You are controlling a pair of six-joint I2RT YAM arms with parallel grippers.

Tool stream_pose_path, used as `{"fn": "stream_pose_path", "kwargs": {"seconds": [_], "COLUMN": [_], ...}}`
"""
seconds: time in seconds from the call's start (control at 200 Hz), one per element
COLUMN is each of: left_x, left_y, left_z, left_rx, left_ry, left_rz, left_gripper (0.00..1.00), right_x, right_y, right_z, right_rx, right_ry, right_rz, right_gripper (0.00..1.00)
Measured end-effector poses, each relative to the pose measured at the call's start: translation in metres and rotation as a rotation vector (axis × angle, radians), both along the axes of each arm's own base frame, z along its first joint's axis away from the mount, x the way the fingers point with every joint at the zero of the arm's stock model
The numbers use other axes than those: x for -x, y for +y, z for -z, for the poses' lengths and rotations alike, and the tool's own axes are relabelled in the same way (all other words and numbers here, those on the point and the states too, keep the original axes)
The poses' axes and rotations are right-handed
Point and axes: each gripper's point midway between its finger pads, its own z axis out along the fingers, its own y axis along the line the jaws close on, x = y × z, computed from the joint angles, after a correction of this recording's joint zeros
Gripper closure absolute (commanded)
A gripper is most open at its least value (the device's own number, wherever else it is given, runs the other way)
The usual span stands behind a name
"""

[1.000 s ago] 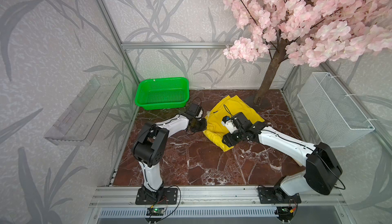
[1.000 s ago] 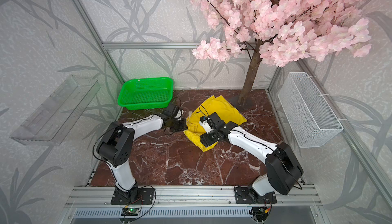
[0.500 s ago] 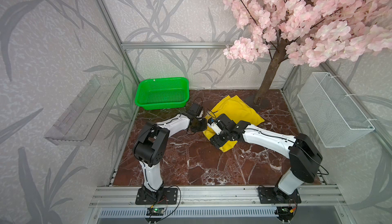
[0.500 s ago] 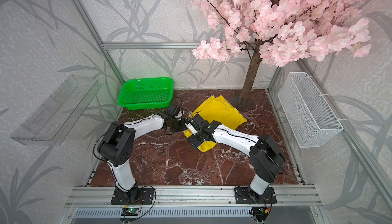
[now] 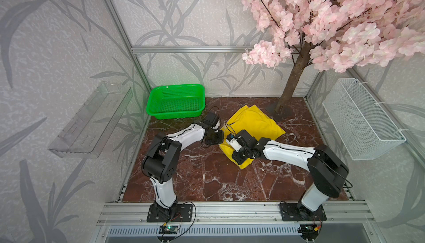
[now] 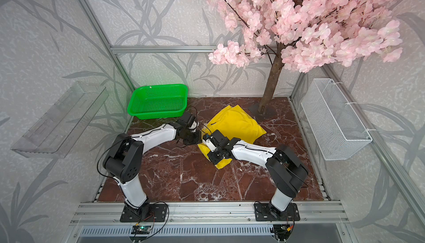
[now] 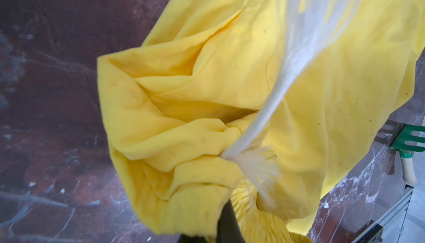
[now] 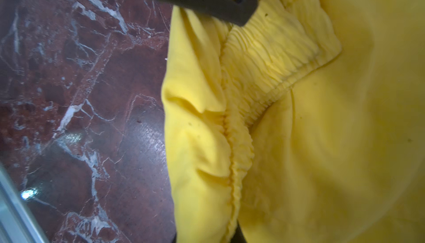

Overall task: Roll up the shorts
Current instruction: Roll the shorts at the center of the board.

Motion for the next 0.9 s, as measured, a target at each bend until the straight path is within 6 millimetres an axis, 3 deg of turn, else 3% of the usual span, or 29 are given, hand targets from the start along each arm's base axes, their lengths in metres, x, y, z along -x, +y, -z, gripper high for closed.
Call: {"fn": "stream_pose_path", "kwargs": {"seconds": [0.045, 0.135, 0.235, 0.275, 0.54, 0.66, 0.805, 0.9], "left_x": [0.003, 0.008, 0.009, 0.009, -0.008, -0.018, -0.023, -0.024], "left_y": [0.001, 0.002, 0.001, 0.0, 0.002, 0.01, 0.026, 0.032], "left_z": [-0.006, -0.016, -0.017, -0.017, -0.024, -0.043, -0.074, -0.076], "left_rx": [0.004, 0.017, 0.03, 0.035, 0.058, 0.06, 0.1, 0.112], "left_ry": [0.0, -0.001, 0.011, 0.015, -0.013, -0.097, -0.226, -0.254], "left_rz": [0.002, 0.007, 0.01, 0.014, -0.014, -0.036, -0.073, -0.087], "left_gripper": [1.0, 0.88, 0.75, 0.64, 0.32, 0.25, 0.25, 0.26], "right_x": [0.002, 0.003, 0.0, -0.001, -0.009, -0.014, -0.018, -0.019], "right_y": [0.0, -0.001, -0.006, -0.007, -0.001, -0.001, -0.004, -0.004], "right_z": [0.0, 0.0, 0.004, 0.006, 0.019, 0.025, 0.031, 0.032], "right_rx": [-0.051, -0.151, -0.226, -0.248, -0.333, -0.37, -0.398, -0.417], "right_ry": [0.023, 0.08, 0.149, 0.17, 0.296, 0.352, 0.416, 0.444], "right_rz": [0.012, 0.045, 0.09, 0.107, 0.163, 0.189, 0.216, 0.224], "right_gripper": [1.0, 1.0, 1.0, 1.0, 1.0, 1.0, 1.0, 1.0]}}
